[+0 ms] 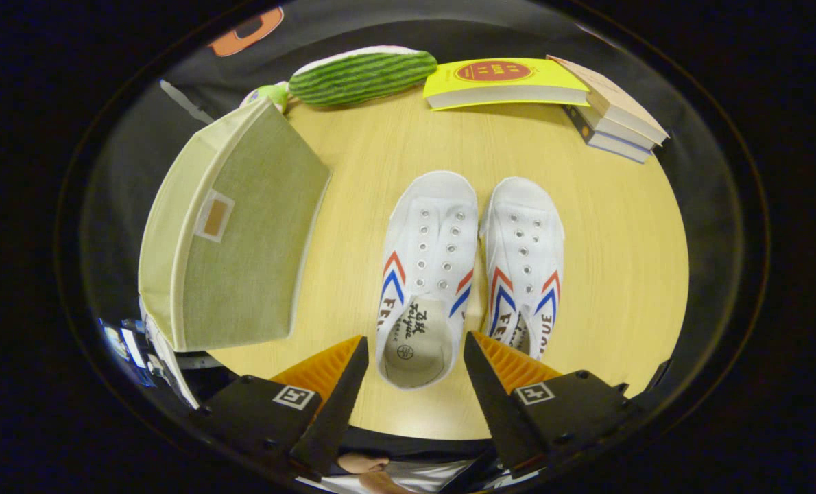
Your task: Open the storage box then place both shoes into the box .Put the left shoe in first, then the right shoe, with the right side of both shoes facing outward in a uniform manner.
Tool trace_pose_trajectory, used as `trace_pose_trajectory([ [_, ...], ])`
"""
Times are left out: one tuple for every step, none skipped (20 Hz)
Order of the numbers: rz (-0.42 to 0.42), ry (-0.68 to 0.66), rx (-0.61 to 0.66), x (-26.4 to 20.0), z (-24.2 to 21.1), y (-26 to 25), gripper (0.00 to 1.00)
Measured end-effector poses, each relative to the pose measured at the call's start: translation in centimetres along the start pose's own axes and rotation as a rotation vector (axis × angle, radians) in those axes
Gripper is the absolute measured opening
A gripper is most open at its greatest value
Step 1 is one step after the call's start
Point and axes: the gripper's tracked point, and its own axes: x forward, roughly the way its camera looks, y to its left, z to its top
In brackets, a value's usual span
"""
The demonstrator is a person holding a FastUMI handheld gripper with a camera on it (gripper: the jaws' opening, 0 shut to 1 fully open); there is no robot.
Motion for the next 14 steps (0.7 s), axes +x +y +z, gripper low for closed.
trace_pose_trajectory([
  [-0.002, -0.006, -0.001, 0.6, 0.3, -0.4, 0.87],
  [-0.026, -0.005, -0.005, 1.2, 0.5, -1.1, 0.75],
  [-0.075, 0.008, -0.016, 1.6, 0.4, -2.4, 0.68],
  [-0.112, 0.011, -0.029, 2.4, 0.5, -3.4, 0.61],
  [-0.116, 0.022, -0.037, 2.8, 0.4, -3.8, 0.55],
  [-0.089, 0.015, -0.030, 3.3, 0.5, -3.5, 0.50],
  [-0.060, 0.000, -0.022, 3.7, 0.9, -3.2, 0.47],
  [-0.031, -0.028, -0.015, 4.4, 1.6, -2.8, 0.43],
  [-0.020, -0.046, -0.014, 5.4, 2.1, -2.9, 0.41],
  [0.029, -0.035, -0.012, 6.0, 1.7, -2.4, 0.35],
  [0.052, -0.067, -0.015, 6.2, 2.0, -2.3, 0.33],
  [0.095, -0.062, -0.010, 6.9, 1.7, -2.3, 0.27],
  [0.139, -0.087, 0.009, 6.2, 1.8, -2.4, 0.25],
  [0.179, -0.099, 0.041, 6.1, 1.7, -2.6, 0.22],
])
